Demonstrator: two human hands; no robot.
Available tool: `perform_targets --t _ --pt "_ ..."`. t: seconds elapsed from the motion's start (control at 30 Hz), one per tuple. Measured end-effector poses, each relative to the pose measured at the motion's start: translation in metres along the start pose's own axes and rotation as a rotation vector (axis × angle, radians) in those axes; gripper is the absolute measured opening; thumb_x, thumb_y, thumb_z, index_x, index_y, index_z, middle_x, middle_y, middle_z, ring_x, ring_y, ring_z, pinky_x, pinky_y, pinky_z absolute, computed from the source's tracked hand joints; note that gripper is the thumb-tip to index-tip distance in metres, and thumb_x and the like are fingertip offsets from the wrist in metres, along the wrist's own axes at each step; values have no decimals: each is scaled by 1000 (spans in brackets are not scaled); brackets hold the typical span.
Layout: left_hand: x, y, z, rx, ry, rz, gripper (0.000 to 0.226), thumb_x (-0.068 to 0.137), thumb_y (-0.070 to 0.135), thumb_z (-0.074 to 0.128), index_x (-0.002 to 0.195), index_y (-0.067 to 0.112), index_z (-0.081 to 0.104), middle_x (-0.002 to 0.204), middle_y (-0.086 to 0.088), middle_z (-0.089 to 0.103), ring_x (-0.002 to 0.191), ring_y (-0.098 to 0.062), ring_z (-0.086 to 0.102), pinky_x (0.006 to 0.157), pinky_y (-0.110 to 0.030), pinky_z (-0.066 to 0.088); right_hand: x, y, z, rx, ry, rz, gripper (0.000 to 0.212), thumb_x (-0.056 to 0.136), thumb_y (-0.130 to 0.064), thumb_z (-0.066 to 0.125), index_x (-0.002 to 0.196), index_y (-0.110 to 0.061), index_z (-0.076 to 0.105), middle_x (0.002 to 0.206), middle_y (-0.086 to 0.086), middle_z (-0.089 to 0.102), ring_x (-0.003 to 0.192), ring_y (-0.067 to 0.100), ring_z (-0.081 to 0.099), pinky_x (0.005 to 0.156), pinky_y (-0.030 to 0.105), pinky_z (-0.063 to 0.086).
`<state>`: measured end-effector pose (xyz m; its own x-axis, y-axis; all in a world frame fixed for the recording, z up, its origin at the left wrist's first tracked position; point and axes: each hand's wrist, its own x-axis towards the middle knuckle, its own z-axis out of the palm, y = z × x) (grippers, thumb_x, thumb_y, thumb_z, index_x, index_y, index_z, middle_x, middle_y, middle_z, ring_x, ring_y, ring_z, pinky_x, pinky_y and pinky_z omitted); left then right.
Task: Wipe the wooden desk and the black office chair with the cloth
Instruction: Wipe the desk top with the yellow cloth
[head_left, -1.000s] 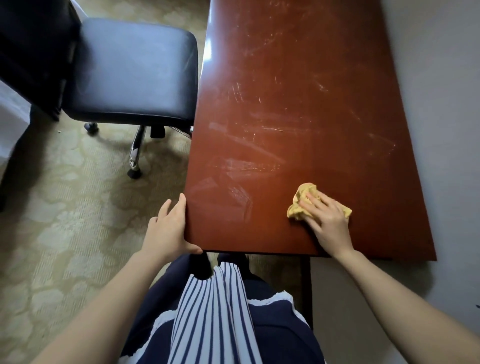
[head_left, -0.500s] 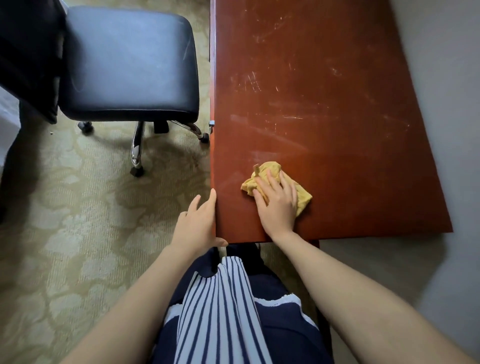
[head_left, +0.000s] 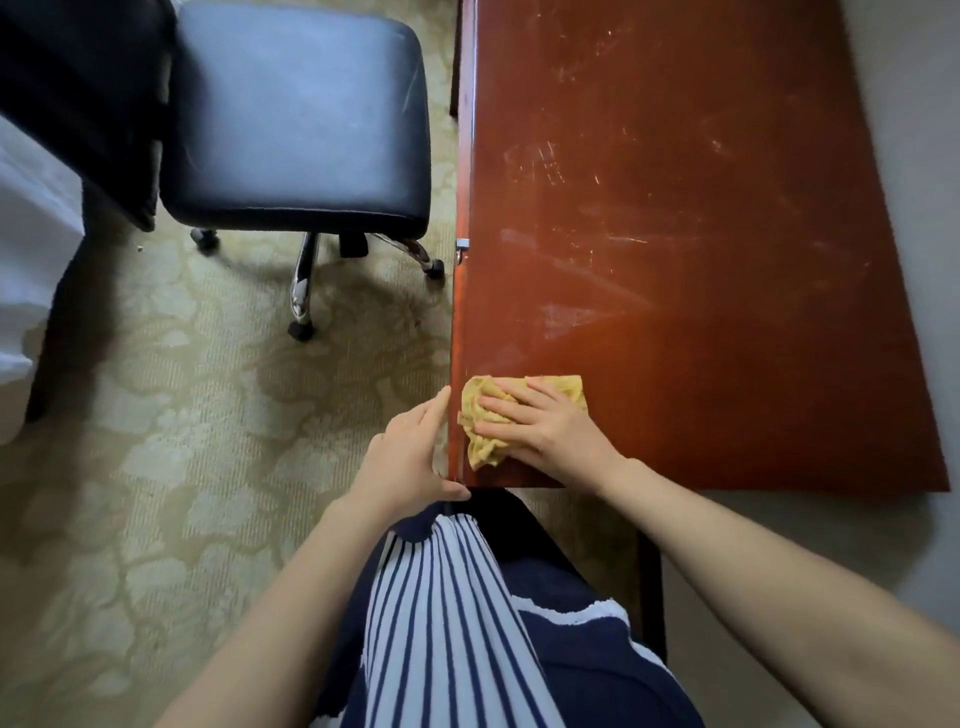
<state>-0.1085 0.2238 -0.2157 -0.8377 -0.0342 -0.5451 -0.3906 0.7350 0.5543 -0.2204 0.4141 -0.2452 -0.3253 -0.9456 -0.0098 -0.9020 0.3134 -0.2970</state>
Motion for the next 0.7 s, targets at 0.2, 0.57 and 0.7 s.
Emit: perform_targets --t 0.2,0.57,0.7 --pt "-21 1 10 -232 210 -187 103 73 35 81 152 20 16 154 0 29 142 -18 26 114 -40 28 72 50 -22 81 -23 153 32 91 -31 58 121 -23 65 137 4 54 134 27 41 111 46 27" --pt "-34 12 14 -267 368 -333 67 94 25 58 150 17 22 154 -3 29 140 -19 29 114 -39 28 39 -10 10 83 130 248 34 88 -35 52 118 -27 67 131 1 59 127 26 49 108 49 31" --pt "-19 29 10 -234 345 -271 68 95 24 55 151 14 18 157 -3 22 143 -19 23 116 -39 24 -9 -16 13 66 46 90 39 88 -38 44 120 -29 65 131 -2 60 127 20 49 108 46 33"
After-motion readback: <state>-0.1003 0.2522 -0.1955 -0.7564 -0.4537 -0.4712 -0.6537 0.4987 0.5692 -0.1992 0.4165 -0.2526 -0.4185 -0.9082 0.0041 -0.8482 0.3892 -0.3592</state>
